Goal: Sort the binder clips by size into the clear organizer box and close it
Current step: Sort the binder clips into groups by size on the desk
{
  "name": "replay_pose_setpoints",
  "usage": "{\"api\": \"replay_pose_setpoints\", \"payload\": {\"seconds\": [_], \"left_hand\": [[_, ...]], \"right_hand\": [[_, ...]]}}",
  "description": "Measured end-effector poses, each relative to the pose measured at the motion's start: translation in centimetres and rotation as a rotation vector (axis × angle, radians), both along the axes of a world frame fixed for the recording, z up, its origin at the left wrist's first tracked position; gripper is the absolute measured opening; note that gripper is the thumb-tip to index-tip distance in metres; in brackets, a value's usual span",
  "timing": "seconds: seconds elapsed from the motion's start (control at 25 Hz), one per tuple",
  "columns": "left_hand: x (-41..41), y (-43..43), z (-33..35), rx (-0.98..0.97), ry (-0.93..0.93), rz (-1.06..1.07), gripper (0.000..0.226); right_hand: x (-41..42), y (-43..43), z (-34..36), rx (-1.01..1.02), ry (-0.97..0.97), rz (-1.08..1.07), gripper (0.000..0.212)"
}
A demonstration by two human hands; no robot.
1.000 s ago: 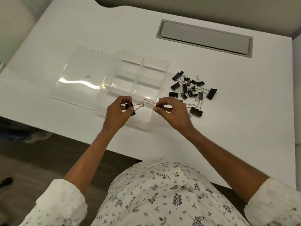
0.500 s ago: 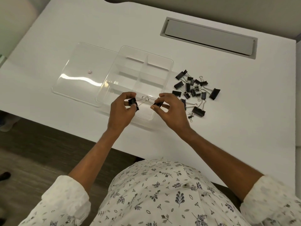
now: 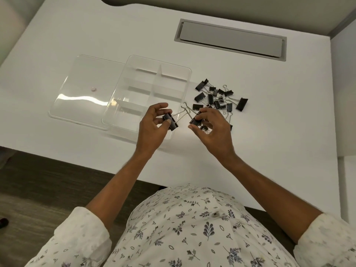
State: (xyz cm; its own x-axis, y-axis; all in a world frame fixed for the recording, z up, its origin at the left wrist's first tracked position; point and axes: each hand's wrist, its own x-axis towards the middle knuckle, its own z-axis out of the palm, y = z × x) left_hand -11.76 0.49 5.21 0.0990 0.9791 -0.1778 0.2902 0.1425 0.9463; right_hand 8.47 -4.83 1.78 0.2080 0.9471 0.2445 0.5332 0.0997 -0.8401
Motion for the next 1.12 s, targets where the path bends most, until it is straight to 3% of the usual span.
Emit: {"api": "replay_pose_setpoints", "payload": {"seconds": [0.4, 0.6, 0.92, 1.12], "left_hand": [[9.0, -3.5, -2.7, -0.128, -0.018, -0.344, 0.046], [13.0, -6.1, -6.1, -0.204, 0.104, -0.515, 0.049], [13.8, -8.1, -8.8, -0.025, 0.194, -0.644, 0.05], [13.0, -6.2, -8.0, 0.201, 0.22, -0.385, 0.036]], "right_hand": [[8.2, -7.5, -3.3, -0.099, -0.137, -0.191, 0.029], [11.3, -12.5, -5.3, -0.227, -0.201, -0.259, 0.032], [12.9, -15.5, -6.2, -0.359, -0.273, -0.215, 0.038], [13.2, -12.5, -5.3, -0.255, -0.258, -0.187, 0.033]]}}
